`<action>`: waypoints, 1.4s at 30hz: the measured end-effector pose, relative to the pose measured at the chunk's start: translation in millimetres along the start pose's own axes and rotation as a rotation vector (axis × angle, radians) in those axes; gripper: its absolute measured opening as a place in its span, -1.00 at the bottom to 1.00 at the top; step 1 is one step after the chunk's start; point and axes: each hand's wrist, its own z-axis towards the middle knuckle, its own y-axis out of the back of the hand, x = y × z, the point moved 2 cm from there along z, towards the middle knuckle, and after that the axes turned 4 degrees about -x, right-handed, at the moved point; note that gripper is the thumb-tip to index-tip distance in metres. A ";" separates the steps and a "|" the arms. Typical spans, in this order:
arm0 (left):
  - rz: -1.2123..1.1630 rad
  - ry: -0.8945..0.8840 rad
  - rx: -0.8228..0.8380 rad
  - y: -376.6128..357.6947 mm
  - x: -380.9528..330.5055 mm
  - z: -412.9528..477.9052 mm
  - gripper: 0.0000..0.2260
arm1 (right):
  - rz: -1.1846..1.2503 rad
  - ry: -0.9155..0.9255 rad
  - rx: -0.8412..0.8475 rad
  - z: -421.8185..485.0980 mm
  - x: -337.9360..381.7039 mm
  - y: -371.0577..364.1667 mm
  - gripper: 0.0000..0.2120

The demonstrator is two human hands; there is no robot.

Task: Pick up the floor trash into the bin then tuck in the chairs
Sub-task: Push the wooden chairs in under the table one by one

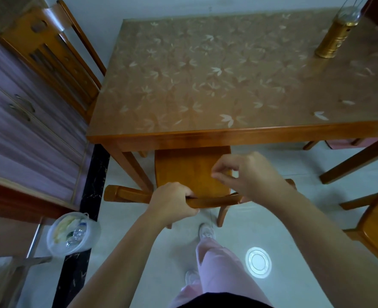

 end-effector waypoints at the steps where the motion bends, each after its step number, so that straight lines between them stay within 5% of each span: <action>1: 0.015 -0.005 -0.002 0.3 -0.2 -0.6 -0.78 | -0.014 -0.033 0.074 -4.1 -3.8 -10.8 -0.83; 5: 0.016 0.002 -0.015 0.3 1.9 -8.2 -0.75 | 0.003 -0.163 0.238 -28.0 -16.6 -47.9 -0.72; 12: 0.017 -0.018 -0.114 0.2 -8.7 -24.6 -0.68 | 0.059 -0.154 0.207 -39.9 -21.7 -56.4 -0.72; 20: 0.206 -0.088 -0.367 -8.0 -53.0 -46.9 -0.60 | -0.104 -0.046 -0.202 -79.5 -33.8 -34.4 -0.83; 25: 0.247 -0.233 -0.562 -35.0 -120.4 -62.8 -0.74 | -0.267 -0.140 -0.401 -146.8 -50.7 4.7 -0.81; 42: 0.235 -0.791 -0.413 -206.8 -402.7 -202.3 -0.71 | -0.499 -0.712 -0.661 -503.9 -89.0 114.8 -0.78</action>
